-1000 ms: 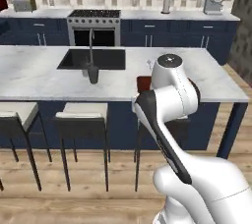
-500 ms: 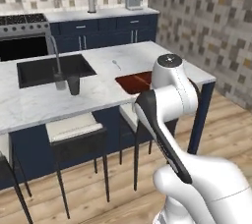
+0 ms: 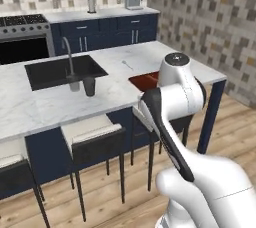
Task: Take the tongs from the drawer on the left and place them on the dining counter next to the tray containing the hot dog.
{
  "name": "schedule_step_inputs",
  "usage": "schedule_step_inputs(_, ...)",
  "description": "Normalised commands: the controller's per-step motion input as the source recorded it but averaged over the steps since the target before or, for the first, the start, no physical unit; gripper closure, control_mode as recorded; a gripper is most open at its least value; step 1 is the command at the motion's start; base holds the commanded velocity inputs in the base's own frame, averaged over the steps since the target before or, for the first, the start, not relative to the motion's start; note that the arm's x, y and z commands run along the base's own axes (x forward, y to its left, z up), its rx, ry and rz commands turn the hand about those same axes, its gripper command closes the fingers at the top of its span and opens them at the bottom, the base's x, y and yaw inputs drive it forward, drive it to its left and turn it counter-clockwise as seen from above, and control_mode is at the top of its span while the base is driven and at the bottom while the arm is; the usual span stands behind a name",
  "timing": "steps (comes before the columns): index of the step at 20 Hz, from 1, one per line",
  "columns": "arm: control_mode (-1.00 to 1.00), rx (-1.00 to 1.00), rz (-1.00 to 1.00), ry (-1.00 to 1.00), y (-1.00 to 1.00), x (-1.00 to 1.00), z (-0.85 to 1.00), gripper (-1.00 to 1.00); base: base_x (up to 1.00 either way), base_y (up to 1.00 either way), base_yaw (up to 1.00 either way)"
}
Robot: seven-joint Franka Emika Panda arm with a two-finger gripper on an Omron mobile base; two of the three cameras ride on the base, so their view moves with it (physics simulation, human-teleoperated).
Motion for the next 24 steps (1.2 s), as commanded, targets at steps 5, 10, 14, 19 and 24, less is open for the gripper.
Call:
schedule_step_inputs(5,1.0,0.0,0.0,0.0,0.0,0.0,0.0,1.0,0.27,-0.36,0.16)
schedule_step_inputs(10,1.0,0.0,0.0,0.0,0.0,0.0,0.0,1.0,0.26,-0.05,0.04)
schedule_step_inputs(14,1.0,0.0,0.0,0.0,0.0,0.0,0.0,1.0,0.79,0.61,-0.11)
schedule_step_inputs(19,1.0,0.0,0.0,0.0,0.0,0.0,0.0,1.0,0.98,0.72,-0.14)
schedule_step_inputs(24,1.0,0.0,0.0,0.0,0.0,0.0,0.0,1.0,0.93,0.24,-0.04)
